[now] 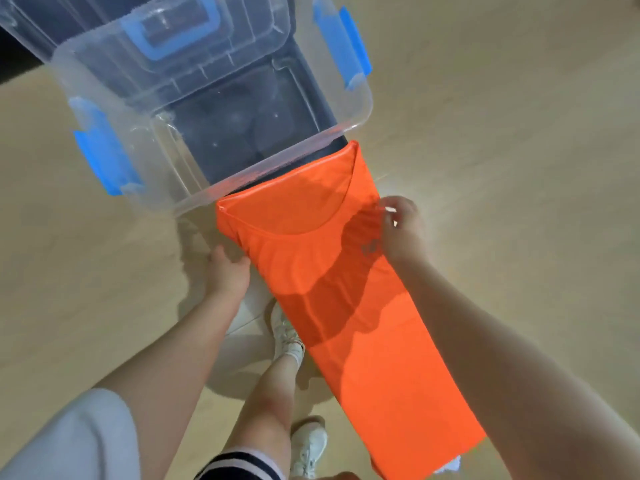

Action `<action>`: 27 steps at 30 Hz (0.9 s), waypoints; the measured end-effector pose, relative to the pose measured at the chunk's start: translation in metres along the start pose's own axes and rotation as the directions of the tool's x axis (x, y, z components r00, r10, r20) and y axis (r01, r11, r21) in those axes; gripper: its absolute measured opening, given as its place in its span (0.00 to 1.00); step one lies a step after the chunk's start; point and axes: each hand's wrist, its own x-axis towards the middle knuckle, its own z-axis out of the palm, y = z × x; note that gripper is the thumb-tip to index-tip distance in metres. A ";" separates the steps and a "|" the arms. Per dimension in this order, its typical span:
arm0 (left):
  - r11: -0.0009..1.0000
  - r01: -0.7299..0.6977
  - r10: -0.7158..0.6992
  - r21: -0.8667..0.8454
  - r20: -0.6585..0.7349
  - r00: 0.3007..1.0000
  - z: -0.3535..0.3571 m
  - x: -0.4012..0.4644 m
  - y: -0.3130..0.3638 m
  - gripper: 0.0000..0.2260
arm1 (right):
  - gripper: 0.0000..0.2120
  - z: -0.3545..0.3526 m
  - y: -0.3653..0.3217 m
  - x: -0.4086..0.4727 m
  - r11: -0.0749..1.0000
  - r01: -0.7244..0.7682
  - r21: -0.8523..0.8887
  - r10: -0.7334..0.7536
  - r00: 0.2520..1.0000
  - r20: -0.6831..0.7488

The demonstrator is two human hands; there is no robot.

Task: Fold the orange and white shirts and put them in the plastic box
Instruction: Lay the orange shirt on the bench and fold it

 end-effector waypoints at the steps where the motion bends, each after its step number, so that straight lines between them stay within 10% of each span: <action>1: 1.000 0.020 -0.020 0.004 0.089 0.996 0.004 -0.009 -0.005 0.20 | 0.12 -0.007 0.010 -0.023 1.000 -0.021 -0.004 0.021 1.000 0.006; 9: 0.993 -0.056 0.012 0.107 0.371 0.928 0.026 -0.074 -0.050 0.14 | 0.10 -0.031 0.095 -0.200 0.952 -0.291 -0.098 0.297 0.954 0.052; 15: 0.966 -0.228 0.147 0.122 0.467 0.872 0.027 -0.106 -0.103 0.18 | 0.10 0.015 0.124 -0.304 0.847 -0.472 0.243 0.487 0.873 -0.002; 21: 0.995 -0.087 0.101 -0.052 0.571 0.814 0.047 -0.087 -0.146 0.19 | 0.10 0.094 0.146 -0.350 0.348 -0.537 0.769 0.701 0.694 0.167; 27: 0.951 0.134 0.104 -0.279 0.695 0.711 0.097 -0.027 -0.162 0.12 | 0.07 0.164 0.186 -0.301 -0.369 -0.080 0.926 0.690 0.644 0.330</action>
